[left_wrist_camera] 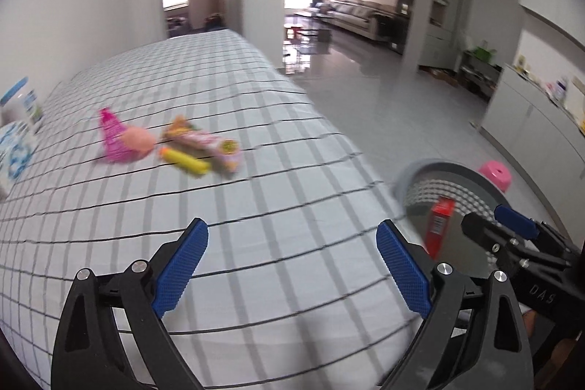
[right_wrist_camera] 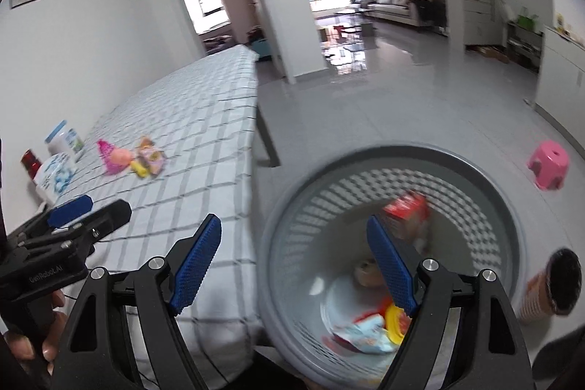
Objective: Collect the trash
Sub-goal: 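Move both open tools back over the table items, then grasp the pink-wrapped snack stick with the right tool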
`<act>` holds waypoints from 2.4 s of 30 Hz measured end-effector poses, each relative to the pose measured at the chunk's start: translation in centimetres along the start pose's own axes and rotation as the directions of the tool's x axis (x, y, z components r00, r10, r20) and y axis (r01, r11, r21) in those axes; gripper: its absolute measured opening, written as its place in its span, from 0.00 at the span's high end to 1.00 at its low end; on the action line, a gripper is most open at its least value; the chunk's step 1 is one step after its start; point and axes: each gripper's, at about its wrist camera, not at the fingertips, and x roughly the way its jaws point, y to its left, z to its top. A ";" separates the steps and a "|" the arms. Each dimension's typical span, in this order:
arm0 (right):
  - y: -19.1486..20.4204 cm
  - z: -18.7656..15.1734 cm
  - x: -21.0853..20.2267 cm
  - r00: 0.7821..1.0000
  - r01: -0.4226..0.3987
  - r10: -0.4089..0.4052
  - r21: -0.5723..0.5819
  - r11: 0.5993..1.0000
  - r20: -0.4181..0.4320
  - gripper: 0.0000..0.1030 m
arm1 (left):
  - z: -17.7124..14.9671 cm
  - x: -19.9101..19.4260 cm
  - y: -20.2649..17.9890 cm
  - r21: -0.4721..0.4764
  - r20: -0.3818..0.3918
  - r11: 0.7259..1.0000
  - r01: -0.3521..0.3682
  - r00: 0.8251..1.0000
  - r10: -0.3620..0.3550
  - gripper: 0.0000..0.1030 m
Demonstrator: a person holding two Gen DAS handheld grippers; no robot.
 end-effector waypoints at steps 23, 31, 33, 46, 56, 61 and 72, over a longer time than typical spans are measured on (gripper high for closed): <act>13.5 6.7 11.4 0.981 -0.173 0.141 -0.276 0.945 -0.133 0.24 | 0.0 -0.5 15.5 -0.259 -0.038 0.927 -0.273 0.961 0.272 0.10; 15.8 7.8 15.1 0.974 -0.180 0.124 -0.317 0.931 -0.188 0.24 | 0.9 1.1 17.1 -0.283 -0.048 0.920 -0.271 0.962 0.269 0.10; 16.1 7.9 15.7 0.974 -0.181 0.123 -0.320 0.930 -0.192 0.24 | 1.0 1.5 17.2 -0.285 -0.051 0.919 -0.272 0.962 0.269 0.10; 18.8 8.1 20.0 0.962 -0.176 0.077 -0.376 0.910 -0.263 0.24 | 0.8 2.6 18.1 -0.294 -0.065 0.914 -0.280 0.960 0.273 0.10; 18.8 8.7 21.6 0.956 -0.164 0.062 -0.349 0.923 -0.286 0.24 | 0.5 3.3 18.2 -0.296 -0.082 0.918 -0.266 0.964 0.253 0.10; 19.0 8.7 21.7 0.954 -0.174 0.069 -0.348 0.921 -0.293 0.26 | 0.5 3.4 18.2 -0.300 -0.085 0.918 -0.260 0.966 0.246 0.10; 19.7 7.9 21.4 0.952 -0.183 0.065 -0.388 0.903 -0.298 0.73 | 0.5 3.3 17.9 -0.289 -0.080 0.921 -0.260 0.966 0.247 0.10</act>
